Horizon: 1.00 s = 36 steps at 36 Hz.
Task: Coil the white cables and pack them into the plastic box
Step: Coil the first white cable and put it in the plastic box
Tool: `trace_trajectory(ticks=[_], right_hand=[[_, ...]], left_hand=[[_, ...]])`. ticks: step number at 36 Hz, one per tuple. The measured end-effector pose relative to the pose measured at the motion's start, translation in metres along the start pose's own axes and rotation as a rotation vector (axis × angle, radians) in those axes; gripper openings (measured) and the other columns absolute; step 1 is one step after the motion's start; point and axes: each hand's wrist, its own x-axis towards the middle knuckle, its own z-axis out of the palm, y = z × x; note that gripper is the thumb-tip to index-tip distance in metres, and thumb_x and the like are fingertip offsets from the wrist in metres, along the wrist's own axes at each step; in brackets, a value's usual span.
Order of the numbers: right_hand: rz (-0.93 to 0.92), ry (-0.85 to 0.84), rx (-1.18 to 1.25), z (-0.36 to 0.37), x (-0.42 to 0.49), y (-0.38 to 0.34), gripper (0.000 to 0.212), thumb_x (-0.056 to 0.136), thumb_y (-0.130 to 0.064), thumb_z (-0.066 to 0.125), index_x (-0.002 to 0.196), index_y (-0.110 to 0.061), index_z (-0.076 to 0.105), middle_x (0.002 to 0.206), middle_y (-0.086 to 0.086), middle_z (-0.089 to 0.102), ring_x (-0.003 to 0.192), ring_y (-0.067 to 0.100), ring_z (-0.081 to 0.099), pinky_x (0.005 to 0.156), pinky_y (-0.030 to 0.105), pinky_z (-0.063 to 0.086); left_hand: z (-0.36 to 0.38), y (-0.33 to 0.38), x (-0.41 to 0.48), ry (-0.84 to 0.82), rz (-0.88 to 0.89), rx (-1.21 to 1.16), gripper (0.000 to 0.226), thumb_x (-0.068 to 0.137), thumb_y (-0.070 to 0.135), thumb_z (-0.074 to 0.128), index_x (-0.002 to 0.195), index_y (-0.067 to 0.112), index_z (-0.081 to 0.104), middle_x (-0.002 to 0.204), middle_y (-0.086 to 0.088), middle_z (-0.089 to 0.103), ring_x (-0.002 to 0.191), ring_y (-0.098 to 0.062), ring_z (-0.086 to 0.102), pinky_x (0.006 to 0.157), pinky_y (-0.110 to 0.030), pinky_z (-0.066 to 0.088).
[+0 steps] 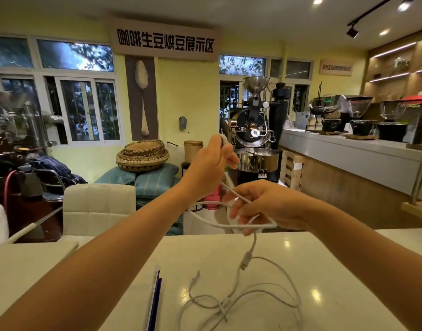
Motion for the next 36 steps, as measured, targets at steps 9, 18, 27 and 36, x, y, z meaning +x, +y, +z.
trace_trajectory(ticks=[9,18,27,36], right_hand=[[0.132,-0.064,0.009,-0.042,-0.031,-0.021,0.027,0.088,0.002,0.045,0.106,-0.01,0.061,0.061,0.004,0.062,0.028,0.005,0.041,0.028,0.009,0.034],[-0.099,0.022,0.648,-0.061,-0.028,-0.019,0.015,0.061,-0.019,0.058,0.059,-0.004,0.062,0.046,0.004,0.054,0.032,0.006,0.047,0.029,0.012,0.04],[-0.179,0.165,0.803,-0.052,0.0,-0.016,0.03,0.091,-0.021,0.041,0.063,-0.013,0.049,0.034,-0.006,0.034,0.026,0.003,0.03,0.027,0.01,0.023],[-0.241,0.373,1.032,-0.044,0.028,-0.014,0.037,0.094,-0.028,0.04,0.06,-0.016,0.046,0.034,-0.006,0.035,0.032,0.006,0.033,0.033,0.014,0.031]], left_hand=[[0.002,-0.015,-0.023,-0.25,0.015,0.244,0.034,0.098,0.017,0.027,0.066,0.029,0.026,0.069,-0.003,0.046,0.061,-0.023,0.045,0.061,-0.035,0.042],[0.013,-0.01,-0.037,-0.367,-0.161,-0.225,0.035,0.097,0.012,0.031,0.063,0.018,0.038,0.057,0.002,0.038,0.043,-0.001,0.037,0.047,-0.015,0.033],[0.022,0.002,-0.053,-0.484,-0.203,-0.482,0.022,0.084,0.029,0.036,0.069,0.015,0.045,0.054,0.007,0.046,0.046,-0.005,0.042,0.048,-0.019,0.036],[0.016,0.01,-0.05,-0.513,-0.276,-0.576,0.029,0.097,0.022,0.029,0.075,0.011,0.043,0.053,0.006,0.046,0.045,-0.006,0.041,0.055,-0.019,0.041]])
